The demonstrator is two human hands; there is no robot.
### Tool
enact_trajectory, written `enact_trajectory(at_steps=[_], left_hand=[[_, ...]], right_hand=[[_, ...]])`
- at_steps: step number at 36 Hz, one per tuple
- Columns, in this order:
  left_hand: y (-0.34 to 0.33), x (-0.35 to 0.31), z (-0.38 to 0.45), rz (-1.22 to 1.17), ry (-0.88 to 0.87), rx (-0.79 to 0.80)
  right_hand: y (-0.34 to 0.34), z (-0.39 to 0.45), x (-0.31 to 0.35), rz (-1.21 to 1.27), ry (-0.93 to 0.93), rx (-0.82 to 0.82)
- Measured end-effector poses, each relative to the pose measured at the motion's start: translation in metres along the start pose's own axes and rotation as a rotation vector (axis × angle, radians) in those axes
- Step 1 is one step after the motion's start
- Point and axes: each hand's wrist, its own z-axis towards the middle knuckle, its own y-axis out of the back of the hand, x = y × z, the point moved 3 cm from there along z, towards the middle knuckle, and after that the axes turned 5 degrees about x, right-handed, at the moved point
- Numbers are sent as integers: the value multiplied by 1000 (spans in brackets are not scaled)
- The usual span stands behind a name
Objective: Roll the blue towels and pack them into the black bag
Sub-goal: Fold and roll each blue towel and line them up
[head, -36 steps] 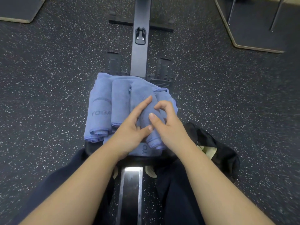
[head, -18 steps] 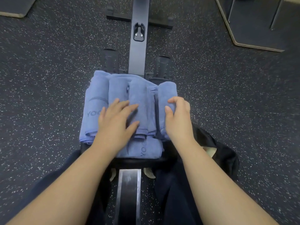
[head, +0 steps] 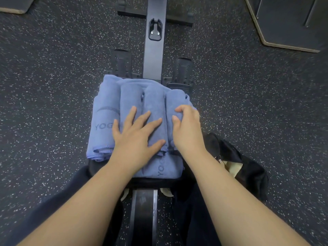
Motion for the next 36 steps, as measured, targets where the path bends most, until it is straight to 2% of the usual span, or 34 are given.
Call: enact_trajectory(at_steps=[16, 24, 29, 36], left_hand=[[4, -6, 1, -65, 12, -9], [14, 1, 13, -99, -26, -160], [22, 7, 22, -108, -30, -256], [25, 4, 25, -148, -106, -362]], right_hand=[[0, 3, -9, 65, -143, 24], [-2, 2, -5, -160, -180, 33], [0, 2, -1, -215, -100, 24], [4, 9, 4, -138, 92, -122]])
